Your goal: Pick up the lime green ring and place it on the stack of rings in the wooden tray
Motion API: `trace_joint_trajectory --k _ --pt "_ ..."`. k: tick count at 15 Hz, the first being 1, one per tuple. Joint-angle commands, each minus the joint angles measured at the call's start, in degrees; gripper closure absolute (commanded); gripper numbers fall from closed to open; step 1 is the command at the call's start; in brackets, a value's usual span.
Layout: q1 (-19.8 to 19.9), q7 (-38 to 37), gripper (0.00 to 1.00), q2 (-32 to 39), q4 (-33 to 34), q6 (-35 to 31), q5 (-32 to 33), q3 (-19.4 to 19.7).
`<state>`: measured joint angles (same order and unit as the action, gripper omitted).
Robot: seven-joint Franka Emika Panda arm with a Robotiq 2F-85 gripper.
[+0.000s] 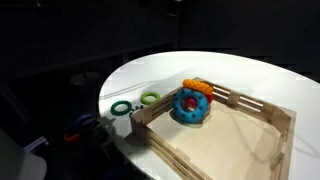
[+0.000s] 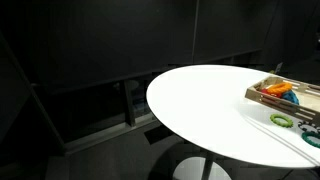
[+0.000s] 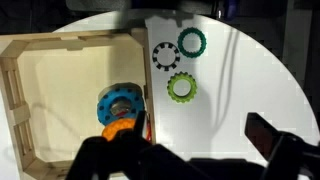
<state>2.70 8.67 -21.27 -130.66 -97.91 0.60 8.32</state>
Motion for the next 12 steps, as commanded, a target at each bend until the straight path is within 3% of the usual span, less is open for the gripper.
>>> trace_joint_trajectory --k 1,6,12 --pt "0.7 0.2 0.0 0.0 0.1 0.1 -0.2 -0.6" --pt "0.4 -0.4 0.0 0.6 0.3 -0.4 -0.3 -1.0" --pt "-0.9 -2.3 0.0 1.7 0.0 -3.1 -0.1 -4.5"
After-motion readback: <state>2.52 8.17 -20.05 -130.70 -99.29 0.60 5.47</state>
